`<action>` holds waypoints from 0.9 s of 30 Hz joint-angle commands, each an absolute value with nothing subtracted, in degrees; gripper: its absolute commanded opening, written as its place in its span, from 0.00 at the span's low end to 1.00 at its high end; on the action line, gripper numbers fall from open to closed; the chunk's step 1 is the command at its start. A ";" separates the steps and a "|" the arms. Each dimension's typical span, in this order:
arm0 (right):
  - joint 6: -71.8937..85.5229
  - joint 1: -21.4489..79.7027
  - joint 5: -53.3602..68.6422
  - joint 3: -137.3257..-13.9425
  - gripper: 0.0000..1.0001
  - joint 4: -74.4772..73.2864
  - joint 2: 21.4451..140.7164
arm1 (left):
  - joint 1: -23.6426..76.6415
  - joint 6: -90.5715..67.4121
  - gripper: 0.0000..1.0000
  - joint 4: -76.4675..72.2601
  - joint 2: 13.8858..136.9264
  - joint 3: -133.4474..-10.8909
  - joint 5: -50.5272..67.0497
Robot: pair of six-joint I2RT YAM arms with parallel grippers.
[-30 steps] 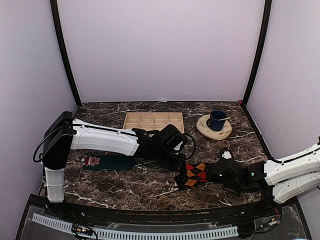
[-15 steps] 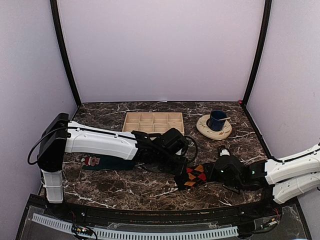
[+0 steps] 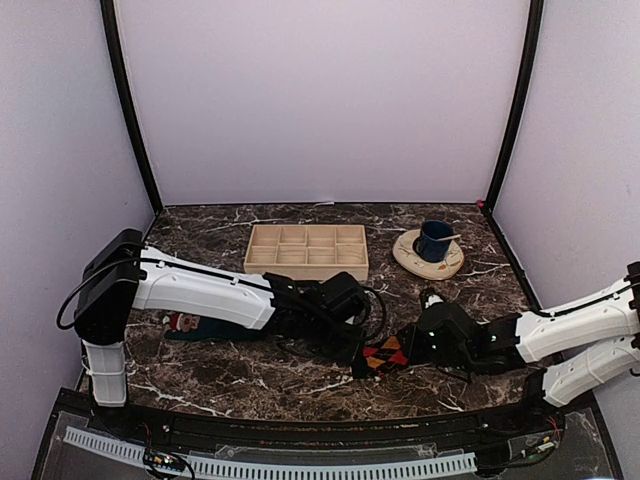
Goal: Roll the socks
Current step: Fold the sock at the center of the board, then rotate the sock at the center of the board.
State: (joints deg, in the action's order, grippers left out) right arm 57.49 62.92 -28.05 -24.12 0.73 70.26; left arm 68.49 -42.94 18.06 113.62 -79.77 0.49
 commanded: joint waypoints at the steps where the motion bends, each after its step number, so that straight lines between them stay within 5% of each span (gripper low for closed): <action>1: 55.27 62.19 -26.52 -26.85 0.38 3.07 72.26 | 68.91 -42.89 0.10 18.26 111.09 -77.95 -0.66; 15: 56.23 61.70 -24.32 -25.78 0.30 4.93 75.26 | 68.82 -42.24 0.42 19.33 107.94 -74.99 -6.56; 21: 55.86 61.71 -25.58 -25.23 0.29 3.98 73.40 | 69.41 -40.66 0.42 17.00 103.82 -73.01 -5.26; 27: 55.80 61.74 -27.06 -24.58 0.23 2.04 71.60 | 71.56 -37.15 0.19 13.78 103.37 -72.95 -3.06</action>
